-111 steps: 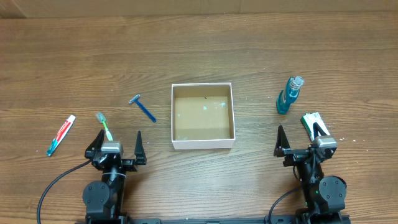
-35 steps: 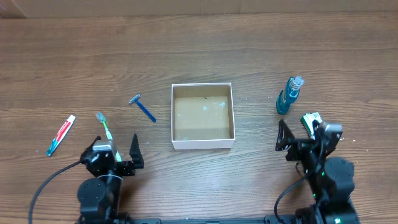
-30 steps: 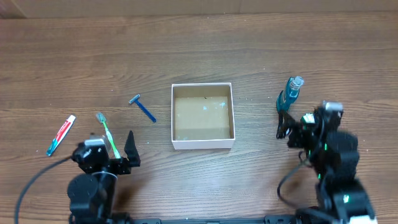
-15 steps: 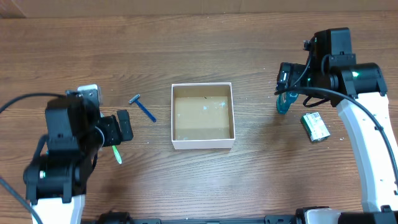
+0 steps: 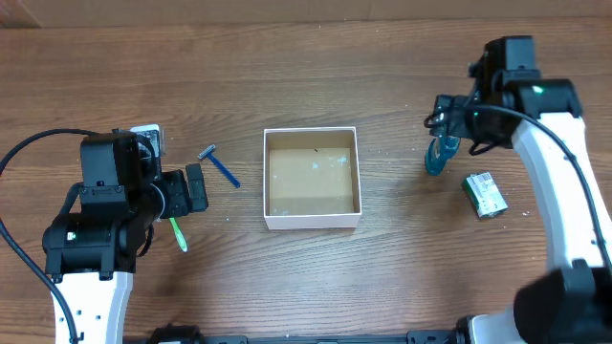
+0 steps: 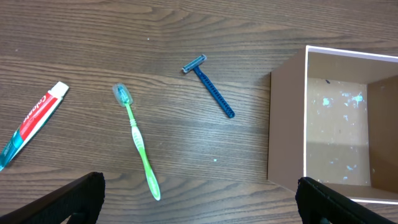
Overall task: Pack container
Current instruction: 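Reach the right gripper to the blue mouthwash bottle and grasp it, then lift the mouthwash bottle and lower it into the white box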
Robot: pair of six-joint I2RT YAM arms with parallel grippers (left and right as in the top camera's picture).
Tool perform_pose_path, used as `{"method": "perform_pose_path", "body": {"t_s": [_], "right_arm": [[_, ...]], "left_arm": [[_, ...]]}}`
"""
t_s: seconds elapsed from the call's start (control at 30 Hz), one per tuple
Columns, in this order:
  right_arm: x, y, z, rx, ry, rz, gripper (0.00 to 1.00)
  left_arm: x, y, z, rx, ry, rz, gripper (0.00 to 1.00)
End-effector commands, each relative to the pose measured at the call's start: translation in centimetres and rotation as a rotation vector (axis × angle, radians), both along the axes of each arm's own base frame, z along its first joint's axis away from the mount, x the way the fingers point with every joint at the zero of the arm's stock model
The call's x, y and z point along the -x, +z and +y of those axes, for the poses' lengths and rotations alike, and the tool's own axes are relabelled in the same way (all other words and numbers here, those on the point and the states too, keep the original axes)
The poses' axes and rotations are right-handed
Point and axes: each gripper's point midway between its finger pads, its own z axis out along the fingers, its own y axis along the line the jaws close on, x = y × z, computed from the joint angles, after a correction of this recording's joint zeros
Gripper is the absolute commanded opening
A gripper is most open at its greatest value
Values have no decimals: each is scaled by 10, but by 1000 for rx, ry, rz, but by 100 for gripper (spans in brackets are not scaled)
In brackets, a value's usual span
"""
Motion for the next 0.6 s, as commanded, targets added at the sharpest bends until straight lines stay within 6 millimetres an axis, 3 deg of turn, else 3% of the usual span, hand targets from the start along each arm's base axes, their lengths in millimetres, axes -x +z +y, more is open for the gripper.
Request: {"method": "perform_pose_path", "body": {"t_s": [0.0,0.13,0.33,0.4,0.57], "right_arm": [[-11,-20,-1,9,20,49,100],[-14,-47,-1,9,20,116,100],[-24,-47,0,9,20,80,94],[-25,-46,0,9,20,75,88],[-22,-47,0,9,19,90,61]], "left_arm": [[-4,9,-3,2,-28,-27,100],[-4,9,-3,2,-28,-27,100],[-4,9,-3,2,-28,-27,100],[-4,9,-3,2,-28,-27,100],[-4,9,-3,2,-27,-27,100]]}}
